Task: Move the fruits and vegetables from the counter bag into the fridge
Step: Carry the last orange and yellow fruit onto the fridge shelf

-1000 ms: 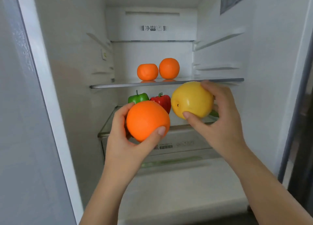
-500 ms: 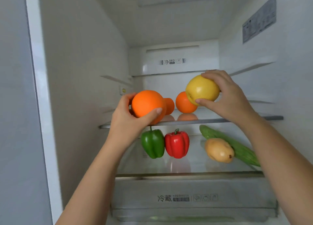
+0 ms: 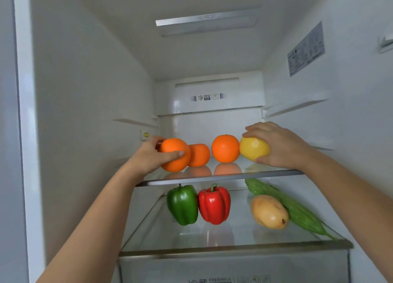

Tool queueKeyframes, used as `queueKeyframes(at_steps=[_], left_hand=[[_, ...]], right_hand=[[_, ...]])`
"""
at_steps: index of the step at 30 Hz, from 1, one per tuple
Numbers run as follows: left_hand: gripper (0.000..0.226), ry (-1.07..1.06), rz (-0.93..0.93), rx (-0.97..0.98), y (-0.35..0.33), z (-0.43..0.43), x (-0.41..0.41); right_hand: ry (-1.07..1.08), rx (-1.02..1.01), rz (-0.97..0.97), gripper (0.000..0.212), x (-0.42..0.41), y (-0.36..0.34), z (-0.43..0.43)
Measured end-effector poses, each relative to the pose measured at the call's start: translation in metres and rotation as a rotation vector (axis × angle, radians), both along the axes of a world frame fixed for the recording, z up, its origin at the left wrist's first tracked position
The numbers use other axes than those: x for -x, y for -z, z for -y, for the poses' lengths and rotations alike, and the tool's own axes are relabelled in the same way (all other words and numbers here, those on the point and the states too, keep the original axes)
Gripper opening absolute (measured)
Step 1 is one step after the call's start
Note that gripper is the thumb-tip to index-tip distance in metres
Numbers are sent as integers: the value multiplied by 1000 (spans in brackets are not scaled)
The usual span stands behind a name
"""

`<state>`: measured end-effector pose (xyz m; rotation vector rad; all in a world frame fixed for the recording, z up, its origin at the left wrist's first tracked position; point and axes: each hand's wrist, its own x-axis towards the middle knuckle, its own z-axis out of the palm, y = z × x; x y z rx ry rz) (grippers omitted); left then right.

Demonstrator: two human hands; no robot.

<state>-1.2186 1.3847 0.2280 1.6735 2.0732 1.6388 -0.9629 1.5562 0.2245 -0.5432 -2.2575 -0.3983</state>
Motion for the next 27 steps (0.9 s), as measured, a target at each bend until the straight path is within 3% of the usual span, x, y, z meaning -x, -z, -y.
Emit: queueKeyframes(at_steps=[4,7,13,21,27], left_hand=[[97,99,157,23,2,4,5],[87,178,141,11,4,3,6],[90,196,70,-32,8,1,6],[89,193,85,-57,8,1,5],[90,209,127,-70,9,0,7]], right_hand=[[-52,-8,-2,69,1,0,-1],[-101,-30,-37,67,1,1,0],[-129,-67,-161,66,-1,1,9],[-181,391,-198,67,0,4,5],[-195,471,-175,61,1,5,6]])
